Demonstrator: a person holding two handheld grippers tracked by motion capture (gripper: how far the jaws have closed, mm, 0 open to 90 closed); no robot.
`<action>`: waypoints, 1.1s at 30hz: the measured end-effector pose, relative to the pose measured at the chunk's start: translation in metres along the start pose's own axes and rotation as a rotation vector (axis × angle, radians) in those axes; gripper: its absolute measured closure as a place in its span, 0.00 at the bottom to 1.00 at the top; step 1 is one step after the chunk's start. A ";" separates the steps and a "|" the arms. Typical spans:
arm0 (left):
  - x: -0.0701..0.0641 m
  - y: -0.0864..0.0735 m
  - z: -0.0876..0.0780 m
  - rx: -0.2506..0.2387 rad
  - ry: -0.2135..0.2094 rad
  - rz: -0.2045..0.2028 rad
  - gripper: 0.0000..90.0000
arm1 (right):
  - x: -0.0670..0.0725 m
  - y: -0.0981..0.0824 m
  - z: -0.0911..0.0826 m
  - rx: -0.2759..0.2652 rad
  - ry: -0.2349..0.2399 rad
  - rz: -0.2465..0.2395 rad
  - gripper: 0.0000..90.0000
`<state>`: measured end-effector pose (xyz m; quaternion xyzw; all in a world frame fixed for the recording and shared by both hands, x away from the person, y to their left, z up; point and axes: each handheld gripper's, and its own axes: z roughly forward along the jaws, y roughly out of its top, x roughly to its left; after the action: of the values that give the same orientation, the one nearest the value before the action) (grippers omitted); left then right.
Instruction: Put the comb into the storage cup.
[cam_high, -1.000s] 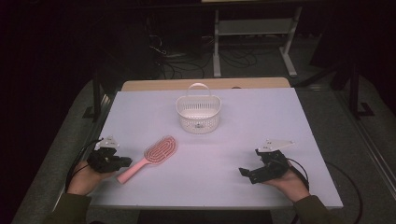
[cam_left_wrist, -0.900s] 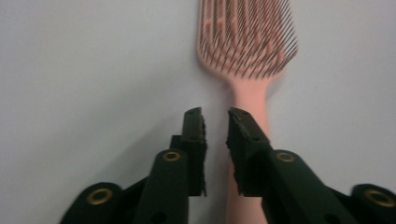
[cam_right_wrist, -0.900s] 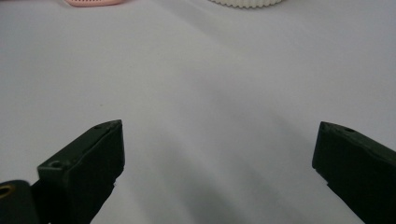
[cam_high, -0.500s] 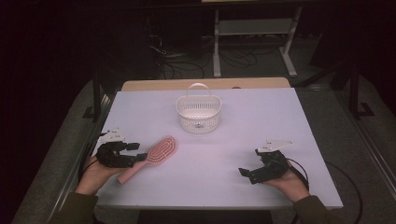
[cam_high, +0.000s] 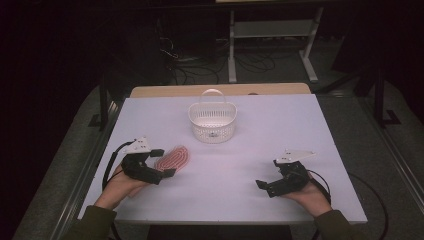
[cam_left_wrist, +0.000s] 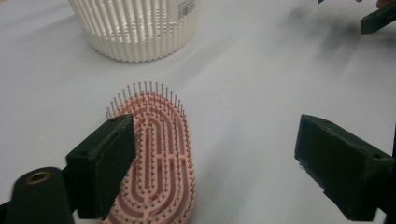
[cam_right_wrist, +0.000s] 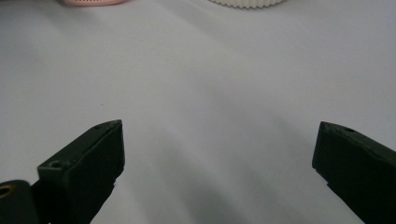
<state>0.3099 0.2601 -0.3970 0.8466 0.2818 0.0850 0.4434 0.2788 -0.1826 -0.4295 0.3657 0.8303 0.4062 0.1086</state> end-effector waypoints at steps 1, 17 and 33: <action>-0.001 0.000 0.001 0.002 -0.009 0.003 0.07 | 0.000 0.000 0.000 0.000 0.001 0.000 0.02; 0.000 -0.006 0.001 -0.013 -0.003 0.005 0.00 | 0.000 0.000 -0.001 -0.002 -0.001 -0.001 0.02; 0.002 0.000 -0.001 -0.004 -0.020 0.013 0.00 | 0.000 0.000 0.000 -0.003 0.000 0.000 0.02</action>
<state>0.3111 0.2620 -0.3964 0.8483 0.2718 0.0797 0.4474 0.2788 -0.1832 -0.4295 0.3656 0.8297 0.4075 0.1091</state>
